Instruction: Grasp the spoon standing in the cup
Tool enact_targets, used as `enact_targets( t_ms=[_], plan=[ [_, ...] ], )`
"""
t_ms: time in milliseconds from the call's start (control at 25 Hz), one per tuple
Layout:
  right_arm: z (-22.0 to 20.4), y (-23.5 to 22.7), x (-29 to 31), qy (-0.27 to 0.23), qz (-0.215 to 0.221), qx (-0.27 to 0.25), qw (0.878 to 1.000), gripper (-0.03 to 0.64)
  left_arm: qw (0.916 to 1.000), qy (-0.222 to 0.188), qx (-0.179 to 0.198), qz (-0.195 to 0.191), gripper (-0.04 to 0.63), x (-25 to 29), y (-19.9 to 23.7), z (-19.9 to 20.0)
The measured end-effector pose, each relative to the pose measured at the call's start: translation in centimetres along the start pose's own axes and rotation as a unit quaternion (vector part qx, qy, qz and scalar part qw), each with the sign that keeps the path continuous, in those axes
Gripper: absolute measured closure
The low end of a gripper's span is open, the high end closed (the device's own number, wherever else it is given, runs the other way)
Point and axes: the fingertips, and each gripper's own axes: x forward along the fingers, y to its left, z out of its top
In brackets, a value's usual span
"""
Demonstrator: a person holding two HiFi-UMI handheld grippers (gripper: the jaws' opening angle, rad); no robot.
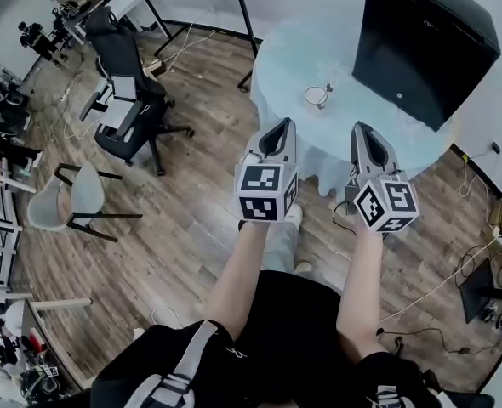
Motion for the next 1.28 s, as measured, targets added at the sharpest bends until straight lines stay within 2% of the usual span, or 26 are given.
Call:
enact_targets(
  t_ms=[200,360,520,600,840,920,1120,1200,1280],
  plan=[
    [-1.2,-3.3,4.6,0.02,-0.01,-0.003,1.0,0.612,0.9998,0.008,-0.017,-0.012,0.591,6.2,1.3,-0.2],
    [-2.2,-4.7,9.3,0.033,-0.002,-0.004,0.999,0.612,0.9992,0.023,-0.027,-0.02,0.591,10.6,2.8,-1.1],
    [-3.7,-6.4,13.2,0.045,0.001,0.013,0.999,0.612,0.9989,0.032,-0.027,-0.02,0.591,14.1,4.5,-1.4],
    [-5.0,-7.3,14.7,0.059,-0.002,0.021,0.998,0.575,0.9985,0.038,-0.032,-0.022,0.591,15.6,5.3,-1.9],
    [-7.8,-8.7,18.5,0.1,-0.009,0.023,0.995,0.569,0.9957,0.064,-0.056,-0.038,0.591,19.6,7.5,-3.8],
    [-8.7,-9.0,19.5,0.117,-0.006,0.029,0.993,0.518,0.9937,0.075,-0.069,-0.046,0.591,20.8,7.7,-4.5],
    [-11.7,-11.3,20.7,0.157,-0.03,0.032,0.987,0.518,0.9913,0.079,-0.076,-0.073,0.59,23.3,7.4,-5.3],
    [-13.1,-12.2,21.1,0.172,-0.037,0.038,0.984,0.472,0.9898,0.088,-0.083,-0.075,0.591,24.1,7.9,-6.4],
    [-14.6,-12.8,21.7,0.186,-0.042,0.042,0.981,0.472,0.9876,0.097,-0.099,-0.073,0.59,24.8,8.6,-7.3]
  ],
)
